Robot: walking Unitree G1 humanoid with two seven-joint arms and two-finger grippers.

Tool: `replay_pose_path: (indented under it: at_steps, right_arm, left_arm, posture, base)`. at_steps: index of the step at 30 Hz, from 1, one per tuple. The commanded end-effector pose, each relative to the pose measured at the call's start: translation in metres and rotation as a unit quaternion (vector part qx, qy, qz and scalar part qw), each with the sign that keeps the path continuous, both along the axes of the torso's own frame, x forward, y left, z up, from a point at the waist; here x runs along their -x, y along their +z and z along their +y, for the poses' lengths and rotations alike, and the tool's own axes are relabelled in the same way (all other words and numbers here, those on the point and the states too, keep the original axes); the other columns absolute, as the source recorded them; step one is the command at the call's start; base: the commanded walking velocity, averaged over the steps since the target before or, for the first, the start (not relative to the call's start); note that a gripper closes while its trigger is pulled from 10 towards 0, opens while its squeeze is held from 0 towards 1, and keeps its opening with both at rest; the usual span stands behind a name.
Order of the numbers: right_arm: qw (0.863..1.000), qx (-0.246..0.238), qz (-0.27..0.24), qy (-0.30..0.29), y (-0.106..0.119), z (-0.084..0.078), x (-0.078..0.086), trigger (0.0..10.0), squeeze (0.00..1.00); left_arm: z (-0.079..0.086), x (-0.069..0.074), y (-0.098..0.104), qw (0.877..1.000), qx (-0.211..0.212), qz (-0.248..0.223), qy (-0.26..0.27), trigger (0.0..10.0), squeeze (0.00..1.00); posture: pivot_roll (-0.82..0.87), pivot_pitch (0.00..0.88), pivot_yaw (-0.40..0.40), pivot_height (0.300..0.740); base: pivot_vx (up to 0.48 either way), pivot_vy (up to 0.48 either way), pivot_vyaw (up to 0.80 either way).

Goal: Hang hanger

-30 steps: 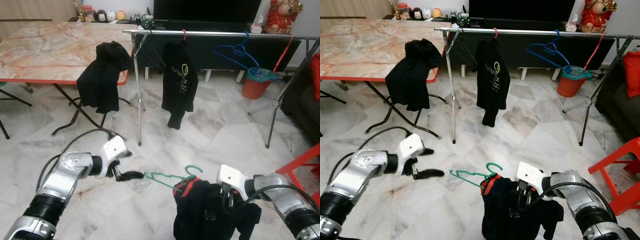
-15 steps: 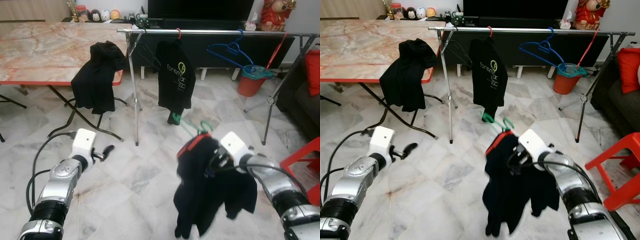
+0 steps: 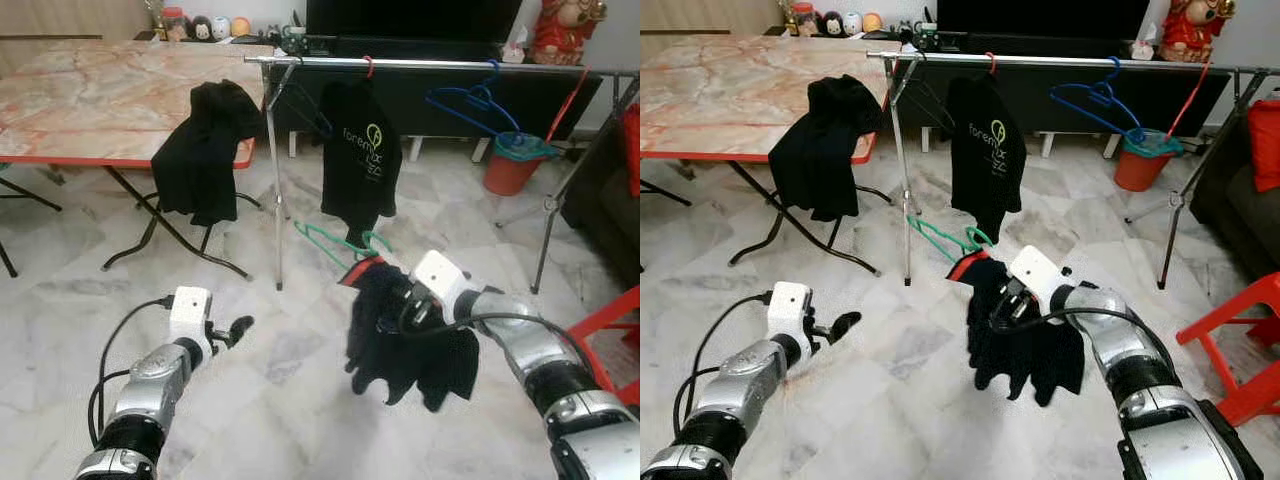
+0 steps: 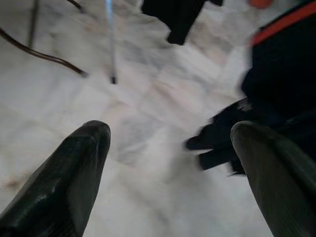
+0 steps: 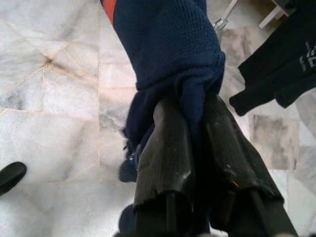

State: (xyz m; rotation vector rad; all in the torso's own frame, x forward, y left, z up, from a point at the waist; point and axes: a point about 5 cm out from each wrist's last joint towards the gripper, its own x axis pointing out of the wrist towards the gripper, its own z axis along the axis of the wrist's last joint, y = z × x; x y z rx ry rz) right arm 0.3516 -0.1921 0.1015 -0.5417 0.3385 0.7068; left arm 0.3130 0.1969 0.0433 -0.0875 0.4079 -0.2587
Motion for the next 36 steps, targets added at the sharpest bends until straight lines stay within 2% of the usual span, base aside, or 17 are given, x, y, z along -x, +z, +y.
replay_pose_path:
  at_steps: [1,4,5,10,16,17,20,25,29,36]
  right_arm:
    - [0.999,-0.004,-0.025,0.02,0.016,0.0,-0.006,10.0,0.0]
    - [0.999,-0.015,-0.021,0.047,0.02,0.004,-0.005,10.0,0.0]
    - [0.997,-0.019,-0.017,0.069,0.023,0.006,-0.005,10.0,0.0]
    - [0.993,-0.019,-0.011,0.113,0.031,0.01,-0.005,10.0,0.0]
    - [0.986,-0.027,-0.018,0.165,0.048,0.017,-0.008,10.0,0.0]
    - [0.979,-0.036,-0.012,0.199,0.054,0.024,-0.007,10.0,0.0]
    - [0.969,-0.04,-0.006,0.243,0.061,0.032,-0.004,10.0,0.0]
    - [0.951,-0.044,0.008,0.306,0.067,0.047,0.001,10.0,0.0]
    - [0.946,-0.045,0.011,0.32,0.067,0.049,0.003,10.0,0.0]
    - [0.937,-0.033,0.025,0.346,0.071,0.044,0.009,10.0,0.0]
  left_arm:
    - [0.0,0.006,-0.007,1.0,0.024,0.008,-0.008,10.0,0.0]
    - [-0.001,0.011,-0.009,0.998,0.049,0.004,-0.027,10.0,0.0]
    - [-0.004,0.016,-0.011,0.996,0.066,0.006,-0.052,10.0,0.0]
    - [-0.006,0.027,-0.017,0.99,0.104,0.017,-0.099,10.0,0.0]
    - [-0.004,0.04,-0.025,0.982,0.133,0.025,-0.128,10.0,0.0]
    - [-0.001,0.041,-0.027,0.984,0.126,0.02,-0.127,10.0,0.0]
    - [-0.001,0.041,-0.025,0.983,0.126,0.013,-0.134,10.0,0.0]
    - [-0.003,0.026,-0.016,0.987,0.101,-0.019,-0.12,10.0,0.0]
    - [-0.006,0.023,-0.013,0.987,0.097,-0.028,-0.129,10.0,0.0]
    - [-0.002,0.021,-0.012,0.986,0.021,-0.041,-0.158,10.0,0.0]
  posture:
    - [-0.08,0.0,-0.039,0.74]
    - [-0.08,0.0,-0.042,0.74]
    - [-0.07,0.0,-0.047,0.74]
    - [-0.06,0.0,-0.058,0.74]
    - [-0.06,0.0,-0.069,0.74]
    - [-0.06,0.0,-0.079,0.74]
    - [-0.05,0.0,-0.086,0.74]
    - [-0.05,0.0,-0.094,0.74]
    - [-0.05,0.0,-0.098,0.74]
    - [-0.06,0.0,-0.103,0.74]
  base:
    - [0.0,0.0,0.0]
    - [0.0,0.0,0.0]
    - [0.0,0.0,0.0]
    - [0.0,0.0,0.0]
    - [0.0,0.0,0.0]
    - [0.0,0.0,0.0]
    - [0.0,0.0,0.0]
    - [0.0,0.0,0.0]
    - [0.0,0.0,0.0]
    - [0.0,0.0,0.0]
